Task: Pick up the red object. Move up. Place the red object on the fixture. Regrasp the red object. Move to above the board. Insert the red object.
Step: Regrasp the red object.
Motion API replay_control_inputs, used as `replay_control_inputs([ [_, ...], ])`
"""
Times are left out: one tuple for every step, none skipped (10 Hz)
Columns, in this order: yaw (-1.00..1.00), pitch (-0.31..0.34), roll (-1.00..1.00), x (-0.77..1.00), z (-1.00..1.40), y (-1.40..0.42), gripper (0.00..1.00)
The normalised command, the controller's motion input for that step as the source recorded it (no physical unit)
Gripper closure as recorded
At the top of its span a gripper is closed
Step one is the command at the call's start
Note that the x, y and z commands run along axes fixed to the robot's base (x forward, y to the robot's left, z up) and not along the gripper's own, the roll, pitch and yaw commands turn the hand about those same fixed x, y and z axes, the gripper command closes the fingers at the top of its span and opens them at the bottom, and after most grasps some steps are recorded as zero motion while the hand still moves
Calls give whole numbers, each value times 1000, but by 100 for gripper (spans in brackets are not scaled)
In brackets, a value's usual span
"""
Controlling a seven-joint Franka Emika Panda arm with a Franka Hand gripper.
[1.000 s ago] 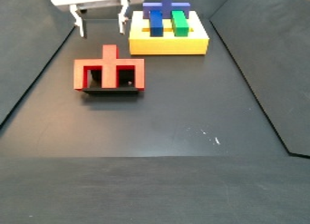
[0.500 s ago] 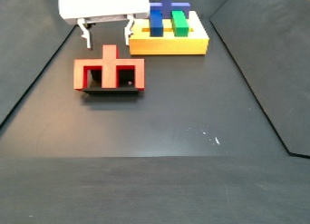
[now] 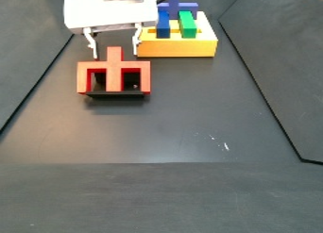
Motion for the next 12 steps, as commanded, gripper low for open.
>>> replay_control_inputs([
  [-49, 0, 240, -9, -114, 0, 0],
  [-63, 0, 203, -46, -74, 0, 0],
  [-54, 0, 97, -17, -51, 0, 0],
  [-91, 0, 83, 0, -51, 0, 0],
  [-129, 0, 37, 0, -46, 0, 0],
  [-129, 0, 29, 0, -23, 0, 0],
  [-103, 0, 46, 0, 0, 0, 0],
  [0, 0, 6, 0, 0, 0, 0],
  [0, 0, 0, 0, 0, 0, 0],
  [0, 0, 0, 0, 0, 0, 100],
  [0, 0, 0, 0, 0, 0, 100],
  [0, 0, 0, 0, 0, 0, 100],
])
